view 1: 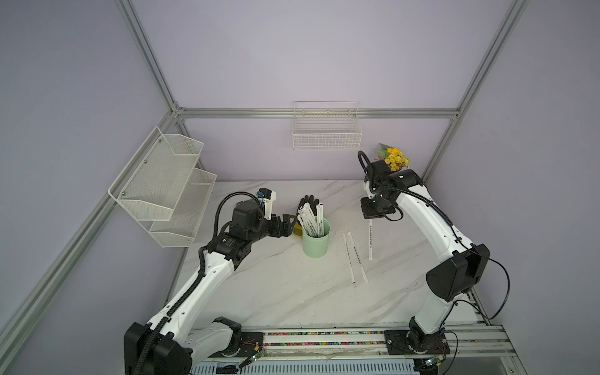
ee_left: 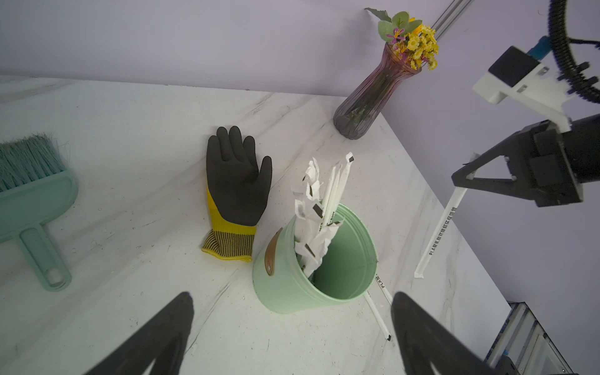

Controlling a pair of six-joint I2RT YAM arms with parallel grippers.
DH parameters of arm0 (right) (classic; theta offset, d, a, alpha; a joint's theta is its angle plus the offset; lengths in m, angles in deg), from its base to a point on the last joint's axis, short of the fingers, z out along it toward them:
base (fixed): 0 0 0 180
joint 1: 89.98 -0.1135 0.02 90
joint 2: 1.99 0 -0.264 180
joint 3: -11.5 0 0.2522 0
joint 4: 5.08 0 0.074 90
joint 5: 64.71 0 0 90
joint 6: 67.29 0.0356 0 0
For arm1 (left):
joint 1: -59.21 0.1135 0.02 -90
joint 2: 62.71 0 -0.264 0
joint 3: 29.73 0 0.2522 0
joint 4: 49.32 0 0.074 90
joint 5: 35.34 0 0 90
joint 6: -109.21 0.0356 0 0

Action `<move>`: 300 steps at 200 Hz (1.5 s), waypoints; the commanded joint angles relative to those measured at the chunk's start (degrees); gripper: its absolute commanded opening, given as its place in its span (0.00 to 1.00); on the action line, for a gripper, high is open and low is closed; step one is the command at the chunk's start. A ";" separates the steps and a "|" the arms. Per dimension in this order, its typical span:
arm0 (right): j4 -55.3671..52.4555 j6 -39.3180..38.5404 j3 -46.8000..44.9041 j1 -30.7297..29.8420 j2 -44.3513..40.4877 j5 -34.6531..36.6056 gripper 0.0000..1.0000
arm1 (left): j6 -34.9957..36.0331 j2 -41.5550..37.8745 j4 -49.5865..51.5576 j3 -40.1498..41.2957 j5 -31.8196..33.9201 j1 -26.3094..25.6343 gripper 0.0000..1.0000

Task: Take the straws out of the storage container
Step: Place the straw at the center of the board.

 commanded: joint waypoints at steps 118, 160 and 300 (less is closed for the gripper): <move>-2.56 -6.15 1.01 4.04 16.71 -5.65 0.00 | 1.91 0.20 -0.78 -0.55 0.70 -0.25 0.95; -1.16 -6.23 1.18 4.80 19.38 -6.06 0.00 | 1.94 0.38 -0.96 -0.45 0.47 -0.25 0.95; 4.77 -4.70 0.37 6.08 26.90 -9.04 0.01 | 1.97 0.60 -1.41 0.03 0.18 -0.25 0.95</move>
